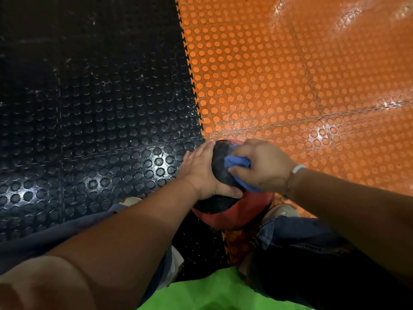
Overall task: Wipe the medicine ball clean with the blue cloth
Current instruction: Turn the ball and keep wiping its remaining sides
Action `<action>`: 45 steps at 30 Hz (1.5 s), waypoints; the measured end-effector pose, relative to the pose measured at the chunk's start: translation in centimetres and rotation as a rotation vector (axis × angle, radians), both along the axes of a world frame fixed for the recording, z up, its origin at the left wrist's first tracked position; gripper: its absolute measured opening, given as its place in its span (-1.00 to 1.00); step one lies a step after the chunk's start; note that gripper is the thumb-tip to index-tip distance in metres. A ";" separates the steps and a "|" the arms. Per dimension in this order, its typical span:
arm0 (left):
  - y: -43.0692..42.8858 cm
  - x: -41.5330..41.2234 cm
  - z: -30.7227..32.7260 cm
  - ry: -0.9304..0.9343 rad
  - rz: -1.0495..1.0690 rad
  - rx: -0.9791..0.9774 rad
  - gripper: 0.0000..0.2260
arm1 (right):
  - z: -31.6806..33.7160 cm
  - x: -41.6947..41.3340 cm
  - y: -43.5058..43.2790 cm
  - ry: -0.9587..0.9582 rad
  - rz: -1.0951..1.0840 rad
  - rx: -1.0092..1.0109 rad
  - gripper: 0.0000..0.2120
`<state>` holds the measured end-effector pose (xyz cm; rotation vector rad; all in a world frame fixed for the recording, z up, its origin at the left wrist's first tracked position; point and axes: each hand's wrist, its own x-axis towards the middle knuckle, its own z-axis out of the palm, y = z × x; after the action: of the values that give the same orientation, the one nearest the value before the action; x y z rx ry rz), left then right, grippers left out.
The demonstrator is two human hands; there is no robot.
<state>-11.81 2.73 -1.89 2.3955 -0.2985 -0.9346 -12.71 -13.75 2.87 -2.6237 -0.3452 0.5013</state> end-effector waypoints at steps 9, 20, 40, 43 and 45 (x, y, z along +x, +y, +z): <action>-1.5 0.0 -0.2 -0.034 -0.111 0.097 0.28 | 0.4 0.2 -0.1 0.028 0.052 -0.050 -0.78; -1.1 -0.1 0.2 -0.023 -0.179 0.121 0.16 | 1.3 -1.4 1.4 0.025 0.133 -0.008 -0.76; -1.4 0.2 0.0 -0.017 -0.185 0.199 0.13 | -0.2 -1.2 2.7 0.029 -0.088 -0.045 -0.72; -1.2 -0.4 0.7 0.002 -0.164 0.182 0.25 | 0.2 -1.2 1.7 0.023 -0.226 -0.048 -0.76; -1.4 -1.0 1.3 -0.015 -0.114 0.159 0.25 | 0.0 -0.8 1.1 0.087 -0.437 0.029 -0.83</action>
<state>-12.76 1.36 -0.54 2.5537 -0.3823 -1.0264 -13.48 -12.68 2.87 -2.5328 0.2446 0.4515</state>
